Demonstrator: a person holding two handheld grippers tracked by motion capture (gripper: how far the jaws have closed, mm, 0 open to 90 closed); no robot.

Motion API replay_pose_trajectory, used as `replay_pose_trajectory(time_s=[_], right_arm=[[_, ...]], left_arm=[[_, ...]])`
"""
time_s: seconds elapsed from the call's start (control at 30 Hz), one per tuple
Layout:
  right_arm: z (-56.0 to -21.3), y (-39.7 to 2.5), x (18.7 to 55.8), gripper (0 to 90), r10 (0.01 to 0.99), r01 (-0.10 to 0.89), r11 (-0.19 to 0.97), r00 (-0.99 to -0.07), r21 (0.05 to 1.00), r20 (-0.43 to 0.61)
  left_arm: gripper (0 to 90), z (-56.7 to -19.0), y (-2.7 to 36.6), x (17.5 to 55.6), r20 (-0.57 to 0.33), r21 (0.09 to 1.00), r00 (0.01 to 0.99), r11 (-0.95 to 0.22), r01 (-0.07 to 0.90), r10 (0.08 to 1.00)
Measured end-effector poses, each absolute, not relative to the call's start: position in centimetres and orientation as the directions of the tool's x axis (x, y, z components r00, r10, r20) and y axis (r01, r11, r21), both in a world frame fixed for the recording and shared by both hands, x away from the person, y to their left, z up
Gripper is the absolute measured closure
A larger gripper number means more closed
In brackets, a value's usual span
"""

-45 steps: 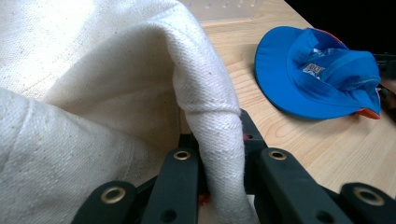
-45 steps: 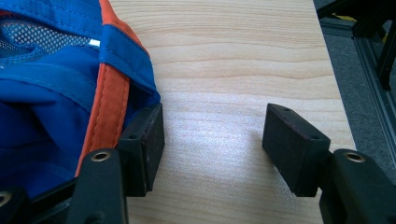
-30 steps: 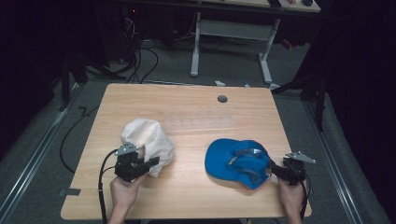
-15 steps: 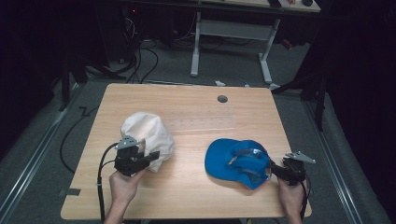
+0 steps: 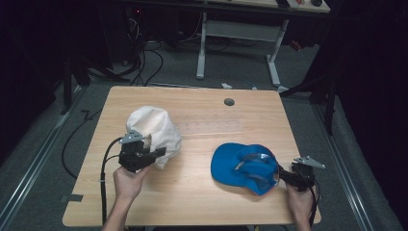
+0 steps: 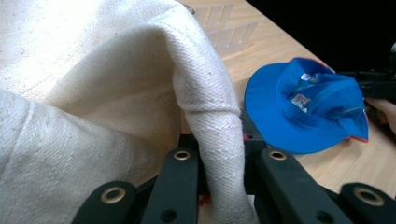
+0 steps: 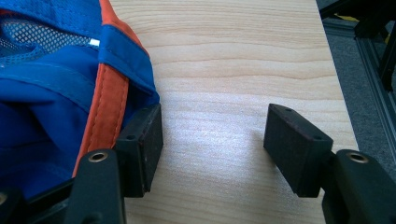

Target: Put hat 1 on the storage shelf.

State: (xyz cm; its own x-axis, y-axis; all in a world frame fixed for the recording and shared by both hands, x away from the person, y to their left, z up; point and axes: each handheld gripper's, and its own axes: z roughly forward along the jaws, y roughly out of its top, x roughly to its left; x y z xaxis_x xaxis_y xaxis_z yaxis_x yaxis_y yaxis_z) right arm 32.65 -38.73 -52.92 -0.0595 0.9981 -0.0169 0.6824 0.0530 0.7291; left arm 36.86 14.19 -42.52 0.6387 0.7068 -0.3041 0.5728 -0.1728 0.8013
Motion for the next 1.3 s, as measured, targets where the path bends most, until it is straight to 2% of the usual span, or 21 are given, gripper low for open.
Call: replay_pose_trajectory(time_s=[1.3], right_arm=[[-52.9, -38.7, 32.6, 37.4, 0.998, 0.683, 0.052, -0.060, 0.729, -0.015]], left_arm=[[81.9, -39.4, 13.5, 41.7, -0.265, 0.794, 0.657, -0.227, 0.564, 0.706]])
